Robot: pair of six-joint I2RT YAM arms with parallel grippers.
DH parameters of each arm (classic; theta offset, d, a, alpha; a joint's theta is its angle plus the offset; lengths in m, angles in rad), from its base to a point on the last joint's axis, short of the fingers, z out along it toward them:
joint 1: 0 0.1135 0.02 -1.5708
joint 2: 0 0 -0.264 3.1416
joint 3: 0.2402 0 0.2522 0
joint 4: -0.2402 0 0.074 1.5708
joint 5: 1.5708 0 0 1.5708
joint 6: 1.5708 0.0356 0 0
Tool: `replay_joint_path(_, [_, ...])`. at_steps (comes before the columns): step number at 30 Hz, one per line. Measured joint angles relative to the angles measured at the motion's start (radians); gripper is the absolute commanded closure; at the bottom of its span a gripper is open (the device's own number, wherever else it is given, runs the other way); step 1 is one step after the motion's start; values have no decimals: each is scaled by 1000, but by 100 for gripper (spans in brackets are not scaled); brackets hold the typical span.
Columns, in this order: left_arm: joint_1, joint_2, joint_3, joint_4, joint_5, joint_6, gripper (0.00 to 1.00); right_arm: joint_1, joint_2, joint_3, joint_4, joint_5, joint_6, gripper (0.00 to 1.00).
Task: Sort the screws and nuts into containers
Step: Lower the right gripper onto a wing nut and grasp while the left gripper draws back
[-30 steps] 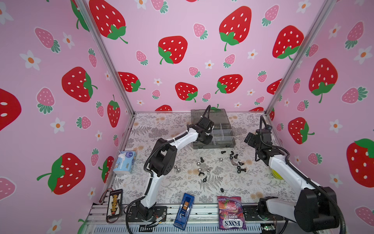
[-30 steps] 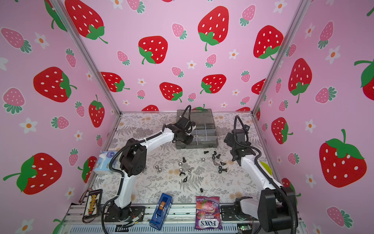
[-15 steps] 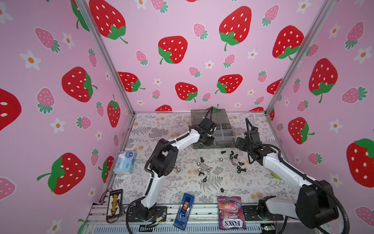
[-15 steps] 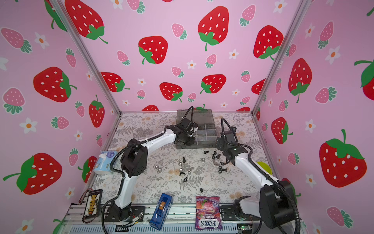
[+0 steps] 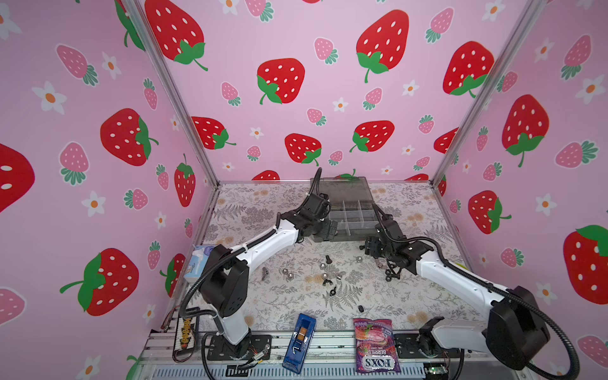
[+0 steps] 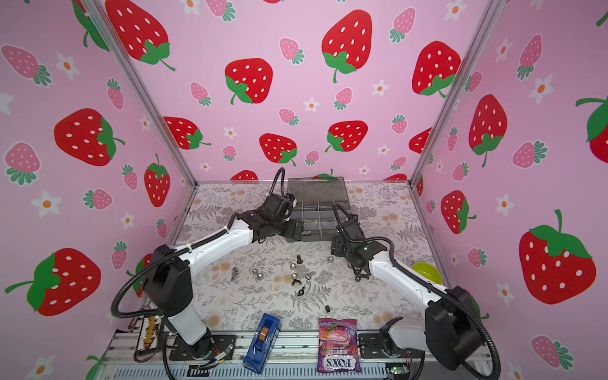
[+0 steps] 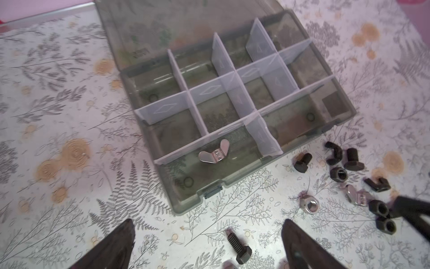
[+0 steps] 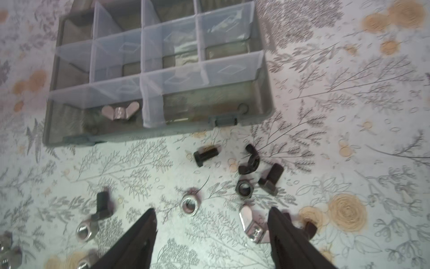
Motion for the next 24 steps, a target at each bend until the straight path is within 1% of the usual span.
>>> replay_joint_path(6, [47,-167,-221,34,-90,-131,1,138,61,-2,-27,-48,63,32])
replay_joint_path(11, [87,-303,-380,35,-151,-230,1,250,135,-2,-31,-77,107,41])
replay_joint_path(13, [105,-358,-432,35,-174,-266,1,283,180,-1,-34,-88,121,42])
replay_joint_path(18, [146,-441,-501,35,-212,-323,1,333,242,-1,-32,-115,138,43])
replay_joint_path(24, [166,-472,-525,36,-236,-358,1,355,269,17,-14,-132,146,43])
